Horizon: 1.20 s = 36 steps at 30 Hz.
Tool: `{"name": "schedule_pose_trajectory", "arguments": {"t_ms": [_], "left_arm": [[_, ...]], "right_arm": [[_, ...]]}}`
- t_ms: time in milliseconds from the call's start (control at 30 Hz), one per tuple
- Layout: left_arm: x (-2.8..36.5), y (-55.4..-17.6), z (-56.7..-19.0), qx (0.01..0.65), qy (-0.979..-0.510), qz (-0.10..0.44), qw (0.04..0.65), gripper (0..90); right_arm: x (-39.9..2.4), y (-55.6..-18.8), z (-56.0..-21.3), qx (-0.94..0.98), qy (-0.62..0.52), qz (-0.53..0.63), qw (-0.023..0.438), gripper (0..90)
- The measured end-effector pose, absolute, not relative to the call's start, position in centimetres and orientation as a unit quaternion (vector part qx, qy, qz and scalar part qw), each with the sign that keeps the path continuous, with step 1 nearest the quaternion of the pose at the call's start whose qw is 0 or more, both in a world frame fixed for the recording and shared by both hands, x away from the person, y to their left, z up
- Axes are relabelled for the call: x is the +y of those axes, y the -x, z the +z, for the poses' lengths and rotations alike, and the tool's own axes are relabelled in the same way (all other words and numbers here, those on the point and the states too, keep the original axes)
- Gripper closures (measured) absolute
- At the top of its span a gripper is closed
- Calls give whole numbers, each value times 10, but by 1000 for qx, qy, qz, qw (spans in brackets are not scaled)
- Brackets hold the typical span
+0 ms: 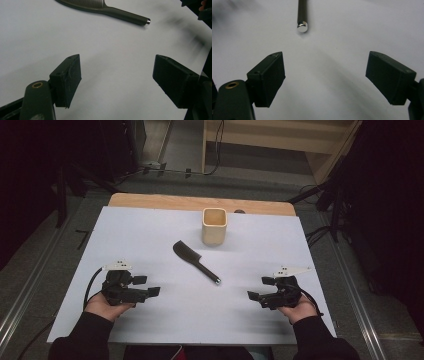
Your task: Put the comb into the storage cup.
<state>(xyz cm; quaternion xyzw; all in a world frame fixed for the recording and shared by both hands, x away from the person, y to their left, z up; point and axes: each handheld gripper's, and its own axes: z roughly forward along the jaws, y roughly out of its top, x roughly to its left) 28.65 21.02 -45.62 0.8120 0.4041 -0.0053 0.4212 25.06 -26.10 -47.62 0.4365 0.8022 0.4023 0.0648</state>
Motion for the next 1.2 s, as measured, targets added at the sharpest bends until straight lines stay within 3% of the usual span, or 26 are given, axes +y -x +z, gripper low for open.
{"name": "schedule_pose_trajectory", "arguments": {"t_ms": [1200], "left_arm": [[199, -301, -447, 402, -812, -12, 424, 255]], "right_arm": [[-259, -251, -477, 804, -435, 402, 64, 140]]}}
